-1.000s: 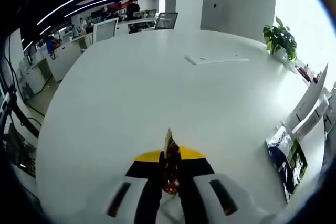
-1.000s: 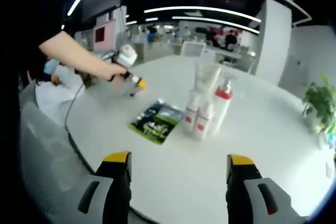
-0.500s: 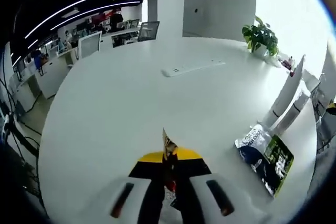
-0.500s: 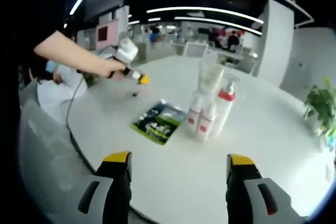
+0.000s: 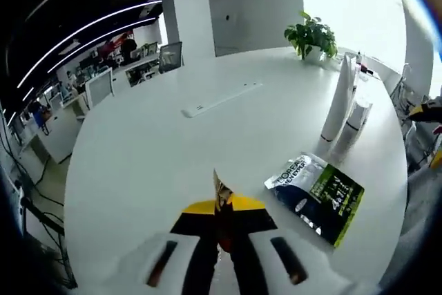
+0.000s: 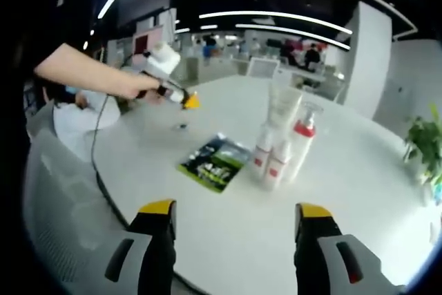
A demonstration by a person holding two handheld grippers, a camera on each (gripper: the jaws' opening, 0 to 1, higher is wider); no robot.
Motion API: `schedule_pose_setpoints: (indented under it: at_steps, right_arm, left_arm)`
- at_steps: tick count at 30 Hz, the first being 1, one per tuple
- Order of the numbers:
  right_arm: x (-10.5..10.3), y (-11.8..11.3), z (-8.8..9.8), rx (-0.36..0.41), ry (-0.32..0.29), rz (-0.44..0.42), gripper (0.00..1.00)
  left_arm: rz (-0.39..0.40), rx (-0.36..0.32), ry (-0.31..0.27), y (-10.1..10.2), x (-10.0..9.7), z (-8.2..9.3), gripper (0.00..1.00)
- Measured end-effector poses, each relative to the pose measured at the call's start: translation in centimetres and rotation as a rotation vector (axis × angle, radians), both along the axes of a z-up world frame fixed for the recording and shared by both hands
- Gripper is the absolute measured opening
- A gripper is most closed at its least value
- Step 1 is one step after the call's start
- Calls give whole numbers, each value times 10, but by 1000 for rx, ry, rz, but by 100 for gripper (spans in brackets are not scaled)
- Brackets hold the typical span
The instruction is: Arrange the skincare products in the storage area until every visible bottle or jar stands upright without overlapping.
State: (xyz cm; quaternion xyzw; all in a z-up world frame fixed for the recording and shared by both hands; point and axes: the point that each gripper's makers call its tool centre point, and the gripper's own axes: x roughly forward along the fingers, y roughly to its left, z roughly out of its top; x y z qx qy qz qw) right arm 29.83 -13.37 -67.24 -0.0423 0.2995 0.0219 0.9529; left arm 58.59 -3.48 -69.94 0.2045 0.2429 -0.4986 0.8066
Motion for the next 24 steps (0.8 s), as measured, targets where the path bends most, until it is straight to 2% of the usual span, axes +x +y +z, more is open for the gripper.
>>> schedule_pose_setpoints:
  at_steps: [7, 11, 17, 24]
  right_arm:
    - [1, 10, 0, 3, 2, 46, 65]
    - [1, 12, 1, 11, -3, 56, 61]
    - [2, 17, 5, 21, -20, 77, 57]
    - [3, 32, 9, 41, -33, 136, 49]
  left_arm:
    - [-39, -51, -11, 3, -41, 22, 1]
    - [-48, -64, -13, 9, -64, 28, 1]
    - [-55, -70, -14, 22, -98, 32, 1]
    - [-53, -93, 40, 33, -150, 27, 1]
